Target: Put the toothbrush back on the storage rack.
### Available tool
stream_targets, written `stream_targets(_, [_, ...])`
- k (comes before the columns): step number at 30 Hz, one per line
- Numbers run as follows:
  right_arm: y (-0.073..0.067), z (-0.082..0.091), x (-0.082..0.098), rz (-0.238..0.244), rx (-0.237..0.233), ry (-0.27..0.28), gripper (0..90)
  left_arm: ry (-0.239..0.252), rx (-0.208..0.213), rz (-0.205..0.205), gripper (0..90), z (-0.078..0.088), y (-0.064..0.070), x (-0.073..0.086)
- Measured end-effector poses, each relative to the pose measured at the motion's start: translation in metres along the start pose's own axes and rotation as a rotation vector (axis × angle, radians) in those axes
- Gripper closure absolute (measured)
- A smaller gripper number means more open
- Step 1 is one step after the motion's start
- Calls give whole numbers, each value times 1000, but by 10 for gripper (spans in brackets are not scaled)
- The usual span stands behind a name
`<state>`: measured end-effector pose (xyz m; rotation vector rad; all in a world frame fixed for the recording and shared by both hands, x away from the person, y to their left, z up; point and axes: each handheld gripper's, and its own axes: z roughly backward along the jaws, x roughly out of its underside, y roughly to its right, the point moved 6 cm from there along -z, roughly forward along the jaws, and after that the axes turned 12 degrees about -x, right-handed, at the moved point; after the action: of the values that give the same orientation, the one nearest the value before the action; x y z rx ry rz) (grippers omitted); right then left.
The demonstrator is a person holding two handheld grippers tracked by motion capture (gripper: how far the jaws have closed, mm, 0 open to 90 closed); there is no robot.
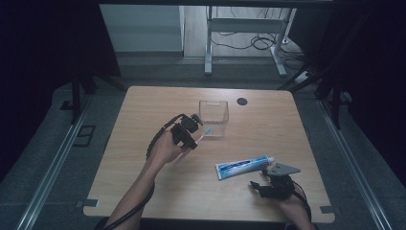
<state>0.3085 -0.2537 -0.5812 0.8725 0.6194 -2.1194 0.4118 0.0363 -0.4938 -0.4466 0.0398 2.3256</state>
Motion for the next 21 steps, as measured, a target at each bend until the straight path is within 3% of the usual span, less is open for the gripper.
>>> stream_targets(8, [0, 0, 0, -1, 0, 0, 296, 56, 9, 5, 793, 13, -2, -9])
stream_targets(21, [0, 0, 0, 2, 0, 1, 295, 143, -18, 12, 793, 30, -12, -24])
